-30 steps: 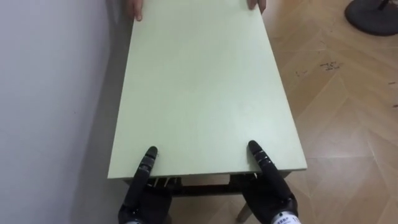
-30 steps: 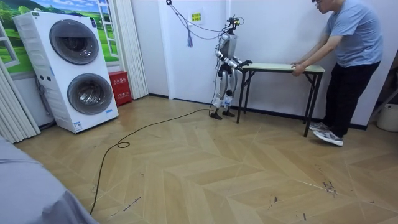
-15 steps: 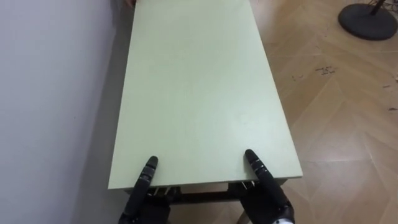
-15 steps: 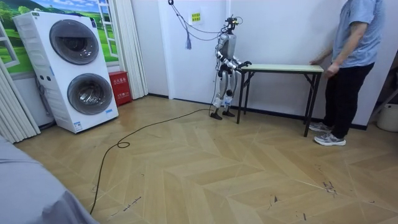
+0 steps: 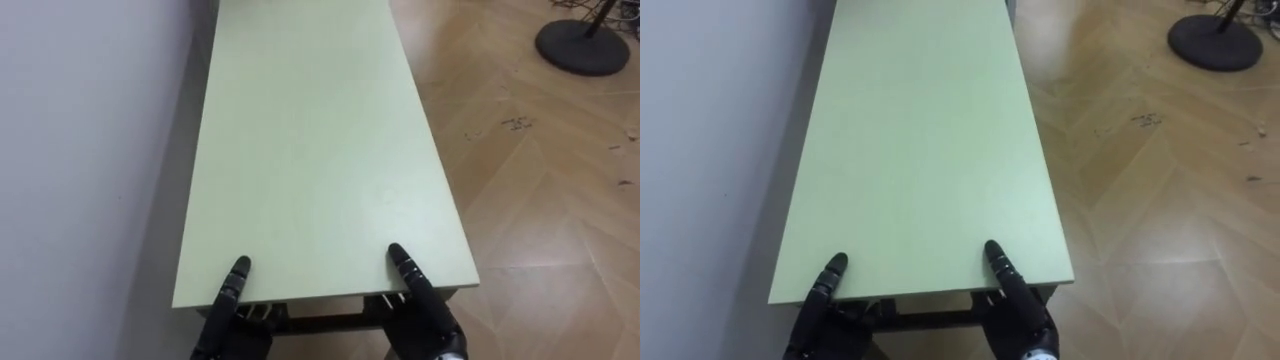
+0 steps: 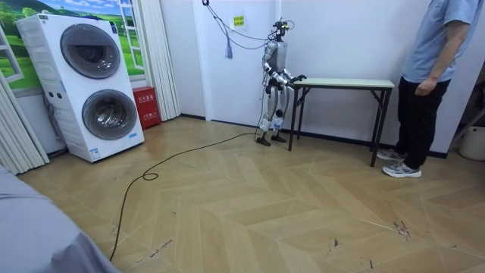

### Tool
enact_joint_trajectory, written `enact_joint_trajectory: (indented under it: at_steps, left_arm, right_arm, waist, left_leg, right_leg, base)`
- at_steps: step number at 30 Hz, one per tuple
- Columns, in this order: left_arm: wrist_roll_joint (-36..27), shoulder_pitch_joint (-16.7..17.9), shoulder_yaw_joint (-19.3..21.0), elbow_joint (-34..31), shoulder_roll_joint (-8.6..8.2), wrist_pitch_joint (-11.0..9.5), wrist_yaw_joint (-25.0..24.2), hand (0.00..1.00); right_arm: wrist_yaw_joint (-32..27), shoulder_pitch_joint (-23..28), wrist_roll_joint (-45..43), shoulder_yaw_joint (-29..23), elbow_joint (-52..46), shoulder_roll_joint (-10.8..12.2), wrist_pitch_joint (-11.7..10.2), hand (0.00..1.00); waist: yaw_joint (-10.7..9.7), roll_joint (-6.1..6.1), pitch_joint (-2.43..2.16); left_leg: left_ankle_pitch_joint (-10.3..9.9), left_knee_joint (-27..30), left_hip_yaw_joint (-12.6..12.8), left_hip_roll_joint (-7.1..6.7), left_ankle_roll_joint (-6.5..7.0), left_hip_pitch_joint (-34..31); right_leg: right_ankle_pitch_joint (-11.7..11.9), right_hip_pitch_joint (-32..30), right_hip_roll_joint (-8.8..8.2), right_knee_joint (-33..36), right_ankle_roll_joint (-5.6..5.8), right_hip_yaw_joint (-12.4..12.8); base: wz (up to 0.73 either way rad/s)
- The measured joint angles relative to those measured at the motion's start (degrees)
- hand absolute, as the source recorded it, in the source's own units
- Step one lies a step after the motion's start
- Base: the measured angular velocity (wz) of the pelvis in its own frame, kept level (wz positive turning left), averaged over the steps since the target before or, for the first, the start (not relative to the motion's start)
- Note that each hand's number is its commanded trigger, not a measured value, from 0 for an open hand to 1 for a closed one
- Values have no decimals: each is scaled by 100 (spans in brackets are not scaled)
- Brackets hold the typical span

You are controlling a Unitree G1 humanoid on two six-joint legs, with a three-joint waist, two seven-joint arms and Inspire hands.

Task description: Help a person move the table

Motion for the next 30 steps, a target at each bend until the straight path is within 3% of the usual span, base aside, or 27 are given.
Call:
enact_joint_trajectory:
  at_steps: [5, 15, 21, 23, 26, 30]
  left_arm:
    - [1420, -245, -117, 421, 301, -13, -121, 0]
    - [1684, -378, -146, 660, 304, 2, -240, 0]
    - [2015, -474, -221, 694, 336, 243, -360, 0]
    - [2408, -479, -295, 694, 380, 488, -374, 0]
    - [2615, -482, -321, 625, 385, 657, -580, 0]
    - [2931, -494, -328, 194, 502, 675, -965, 0]
  right_arm:
    - [363, -32, -800, 123, 251, -260, 32, 0]
    - [638, -28, -1226, 311, 427, -435, 346, 0]
    - [695, -27, -1299, 318, 428, -421, 404, 0]
    - [918, -27, -1479, 322, 425, -417, 406, 0]
    - [1249, -30, -1501, 312, 397, -448, 493, 0]
    - [1669, -36, -1865, 266, 401, -516, 518, 0]
  waist:
    - [-19, 47, -18]
    - [-137, 72, -22]
    - [-152, 50, -12]
    - [-200, 16, 10]
    - [-308, 16, 2]
    - [-393, 14, -2]
  left_leg:
    - [0, 1, 44, 19, 0, 41]
    - [-1, -2, 61, 38, -1, 56]
    - [0, -2, 72, 42, 0, 61]
    - [-2, 6, 76, 51, -4, 46]
    - [-7, 25, 77, 60, -12, 3]
    - [-11, 49, 81, 74, -14, -40]
  right_leg:
    - [10, 24, 1, 8, 15, 33]
    - [32, 28, 22, 10, 16, 80]
    - [33, 29, 21, 4, 16, 89]
    - [36, 24, 29, -8, 12, 82]
    - [62, 3, 40, -10, 12, 80]
    - [64, -43, 46, 2, 9, 82]
  base:
    - [-6]
    - [-2]
    - [0]
    - [0]
    - [0]
    - [-1]
